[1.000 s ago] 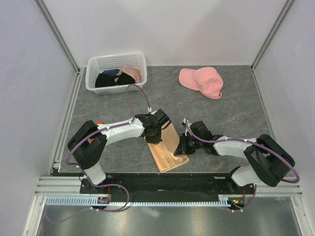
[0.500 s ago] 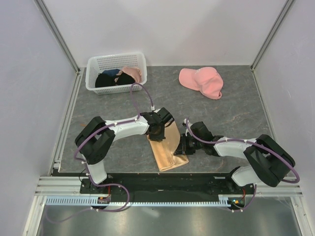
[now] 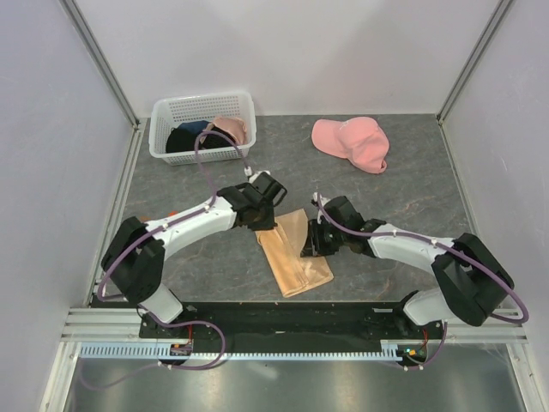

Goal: Fold the napkin into a case and place the utensils inside
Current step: Smooth out the 2/3-rectangle-folded napkin at the center of the board.

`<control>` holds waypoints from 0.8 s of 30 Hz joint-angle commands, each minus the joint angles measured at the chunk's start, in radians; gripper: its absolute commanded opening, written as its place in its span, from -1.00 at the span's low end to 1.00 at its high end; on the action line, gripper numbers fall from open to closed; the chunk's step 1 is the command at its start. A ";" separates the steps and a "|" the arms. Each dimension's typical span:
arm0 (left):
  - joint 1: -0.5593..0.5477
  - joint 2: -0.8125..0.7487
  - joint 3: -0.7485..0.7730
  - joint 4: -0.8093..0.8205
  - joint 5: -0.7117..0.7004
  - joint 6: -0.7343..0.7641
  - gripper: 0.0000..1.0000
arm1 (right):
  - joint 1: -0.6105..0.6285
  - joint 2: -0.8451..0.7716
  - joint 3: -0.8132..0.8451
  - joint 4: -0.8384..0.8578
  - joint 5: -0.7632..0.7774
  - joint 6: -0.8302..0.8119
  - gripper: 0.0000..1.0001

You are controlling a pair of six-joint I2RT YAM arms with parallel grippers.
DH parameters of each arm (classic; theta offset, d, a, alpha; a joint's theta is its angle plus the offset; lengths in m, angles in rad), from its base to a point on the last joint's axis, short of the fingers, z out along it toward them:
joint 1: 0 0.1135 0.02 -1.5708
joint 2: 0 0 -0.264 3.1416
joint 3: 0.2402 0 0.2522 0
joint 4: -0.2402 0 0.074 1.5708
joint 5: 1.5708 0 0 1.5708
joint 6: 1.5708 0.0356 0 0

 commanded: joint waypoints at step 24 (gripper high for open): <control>0.185 0.217 0.158 0.076 0.117 0.111 -0.79 | -0.084 0.464 0.521 -0.017 -0.001 -0.100 -0.86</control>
